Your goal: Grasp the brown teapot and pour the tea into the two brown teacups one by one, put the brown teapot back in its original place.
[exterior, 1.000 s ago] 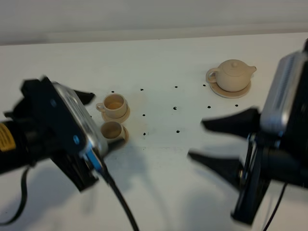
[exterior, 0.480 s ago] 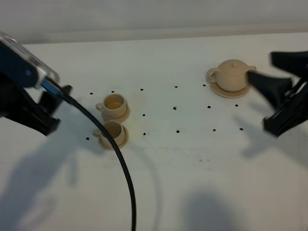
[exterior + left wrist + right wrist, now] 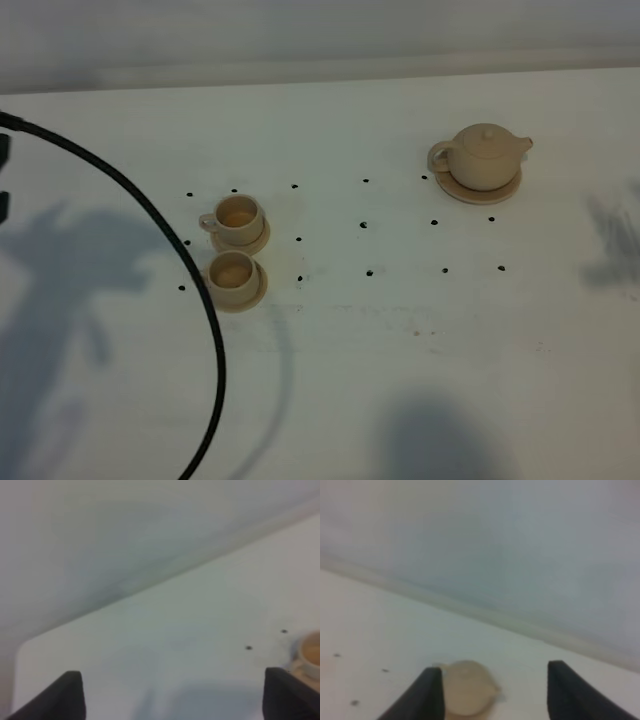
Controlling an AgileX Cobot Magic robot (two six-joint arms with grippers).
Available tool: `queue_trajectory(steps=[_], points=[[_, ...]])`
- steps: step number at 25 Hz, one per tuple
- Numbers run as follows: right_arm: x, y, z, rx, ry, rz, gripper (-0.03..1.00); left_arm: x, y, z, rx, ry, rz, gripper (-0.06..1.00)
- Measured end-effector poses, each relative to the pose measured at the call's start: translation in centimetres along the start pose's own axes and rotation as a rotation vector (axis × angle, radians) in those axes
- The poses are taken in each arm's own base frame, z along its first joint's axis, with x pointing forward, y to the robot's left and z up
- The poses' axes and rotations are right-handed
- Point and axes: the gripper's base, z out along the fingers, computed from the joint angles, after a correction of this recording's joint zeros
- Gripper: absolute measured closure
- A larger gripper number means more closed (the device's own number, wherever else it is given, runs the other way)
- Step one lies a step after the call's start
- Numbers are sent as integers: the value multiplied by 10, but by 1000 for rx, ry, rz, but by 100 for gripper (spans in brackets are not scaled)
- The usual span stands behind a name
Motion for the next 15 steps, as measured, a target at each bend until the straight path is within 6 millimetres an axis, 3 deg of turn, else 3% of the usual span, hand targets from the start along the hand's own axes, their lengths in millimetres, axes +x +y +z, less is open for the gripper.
queue_trajectory(steps=[8, 15], points=[[7, -10, -53, 244, 121, 146, 52, 6, 8, -23, -46, 22, -67, 27], [21, 7, -110, 225, 136, 202, 53, 7, 8, -26, -50, 34, -99, 27]])
